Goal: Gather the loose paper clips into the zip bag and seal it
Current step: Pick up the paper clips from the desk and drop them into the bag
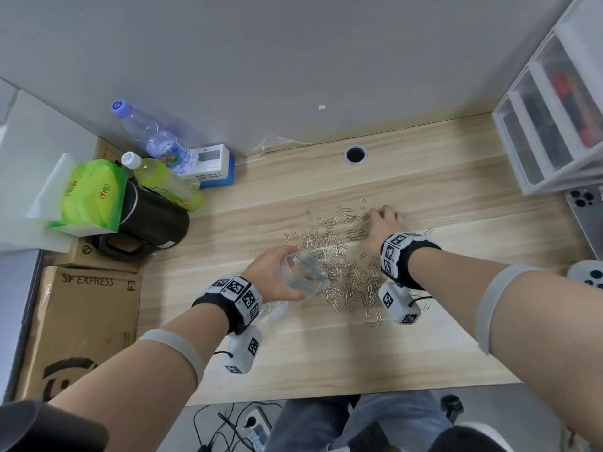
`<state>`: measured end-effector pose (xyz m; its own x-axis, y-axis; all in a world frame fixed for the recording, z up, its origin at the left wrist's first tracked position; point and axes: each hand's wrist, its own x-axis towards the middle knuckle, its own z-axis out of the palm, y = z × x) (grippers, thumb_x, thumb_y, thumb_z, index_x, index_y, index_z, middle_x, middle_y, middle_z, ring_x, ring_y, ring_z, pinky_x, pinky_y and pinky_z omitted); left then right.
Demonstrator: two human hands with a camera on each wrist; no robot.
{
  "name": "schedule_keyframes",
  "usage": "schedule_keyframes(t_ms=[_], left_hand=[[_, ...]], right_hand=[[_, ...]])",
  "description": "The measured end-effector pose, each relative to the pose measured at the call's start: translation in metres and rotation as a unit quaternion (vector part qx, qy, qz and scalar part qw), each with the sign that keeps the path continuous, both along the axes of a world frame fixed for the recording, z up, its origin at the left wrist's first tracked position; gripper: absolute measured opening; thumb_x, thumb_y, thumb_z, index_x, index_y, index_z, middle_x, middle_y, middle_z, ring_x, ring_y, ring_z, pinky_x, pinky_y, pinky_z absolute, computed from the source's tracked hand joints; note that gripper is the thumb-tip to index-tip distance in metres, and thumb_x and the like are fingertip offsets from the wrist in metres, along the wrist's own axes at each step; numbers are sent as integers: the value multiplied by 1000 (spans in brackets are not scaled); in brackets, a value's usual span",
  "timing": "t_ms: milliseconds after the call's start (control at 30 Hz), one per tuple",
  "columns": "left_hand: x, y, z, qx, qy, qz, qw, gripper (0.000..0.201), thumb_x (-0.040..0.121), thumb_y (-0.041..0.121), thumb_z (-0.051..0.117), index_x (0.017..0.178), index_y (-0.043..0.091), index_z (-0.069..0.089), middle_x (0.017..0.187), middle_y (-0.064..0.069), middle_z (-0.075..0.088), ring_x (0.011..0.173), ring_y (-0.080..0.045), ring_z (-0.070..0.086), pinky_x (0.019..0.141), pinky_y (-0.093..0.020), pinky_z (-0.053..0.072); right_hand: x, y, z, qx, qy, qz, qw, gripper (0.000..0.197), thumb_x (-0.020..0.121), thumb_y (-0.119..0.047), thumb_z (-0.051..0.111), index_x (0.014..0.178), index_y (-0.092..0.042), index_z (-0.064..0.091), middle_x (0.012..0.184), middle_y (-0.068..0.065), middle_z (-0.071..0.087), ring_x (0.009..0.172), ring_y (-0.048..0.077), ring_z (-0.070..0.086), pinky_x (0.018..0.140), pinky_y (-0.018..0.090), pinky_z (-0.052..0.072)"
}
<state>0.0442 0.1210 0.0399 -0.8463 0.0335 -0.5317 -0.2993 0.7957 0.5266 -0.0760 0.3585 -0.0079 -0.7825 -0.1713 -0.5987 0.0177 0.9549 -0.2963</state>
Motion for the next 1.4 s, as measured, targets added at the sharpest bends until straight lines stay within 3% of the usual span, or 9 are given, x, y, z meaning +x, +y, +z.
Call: schedule_keyframes(t_ms=[167, 300, 400, 533, 667, 967, 1067, 1167, 1400], left_hand=[[-6, 2, -2, -1, -9, -14, 1000, 107, 45, 57, 77, 140, 20, 47, 108, 9, 55, 102, -9, 56, 90, -18, 39], [-11, 3, -2, -8, -13, -23, 1000, 95, 58, 39, 88, 141, 20, 46, 110, 8, 53, 103, -9, 54, 91, -17, 37], [-14, 3, -2, -7, -8, -21, 1000, 89, 61, 32, 90, 139, 20, 48, 109, 9, 51, 102, -8, 53, 90, -15, 36], [-16, -1, -1, 4, -6, -14, 1000, 85, 61, 29, 91, 135, 20, 51, 104, 11, 53, 98, -8, 54, 80, -6, 35], [-13, -4, -3, 17, -4, -1, 1000, 86, 61, 30, 91, 135, 23, 50, 104, 11, 54, 98, -8, 55, 78, -6, 35], [-9, -8, -1, 67, 3, 32, 997, 94, 45, 47, 84, 131, 28, 52, 102, 13, 57, 97, -9, 62, 78, -4, 41], [-12, -7, 1, 71, 1, 33, 997, 86, 57, 25, 93, 132, 23, 52, 103, 9, 57, 98, -13, 62, 79, -4, 41], [-10, -7, 1, 78, 5, 39, 996, 84, 58, 20, 93, 131, 25, 52, 100, 10, 57, 98, -13, 62, 77, -2, 41], [2, -14, 1, 67, 4, 17, 998, 88, 55, 29, 93, 132, 25, 52, 102, 10, 58, 102, -11, 60, 87, -13, 41]], right_hand=[[9, -8, -2, 7, 2, 103, 995, 56, 76, -39, 66, 129, -35, 49, 137, 3, 33, 131, 28, 25, 101, 43, 40], [13, -13, 2, -26, -33, 149, 988, 29, 81, -28, 67, 110, -28, 64, 128, 3, 39, 117, 26, 47, 98, 42, 50], [13, -14, 7, -42, -37, 148, 987, 51, 74, -20, 74, 122, -28, 59, 122, 0, 42, 96, 20, 58, 83, 36, 57], [14, -12, 7, 8, -16, 201, 979, 104, 52, -43, 88, 141, -29, 36, 133, 4, 35, 121, 26, 41, 99, 43, 49], [28, -17, -2, 33, -18, 269, 963, 129, 36, -45, 94, 143, -33, 24, 137, 5, 26, 128, 29, 28, 93, 48, 52], [40, -34, -6, -24, -5, 269, 963, 75, 72, -8, 73, 137, -29, 43, 139, 8, 33, 129, 28, 32, 96, 39, 48], [39, -35, -4, -35, -16, 255, 966, 78, 66, -28, 78, 135, -30, 43, 133, 5, 34, 125, 27, 34, 91, 38, 50], [45, -37, -4, -31, -3, 263, 964, 111, 41, -58, 84, 137, -36, 33, 131, 5, 30, 122, 28, 32, 92, 43, 50], [58, -42, -12, -20, 44, 280, 959, 114, 39, -61, 84, 138, -36, 32, 132, 6, 27, 123, 28, 29, 90, 42, 51]])
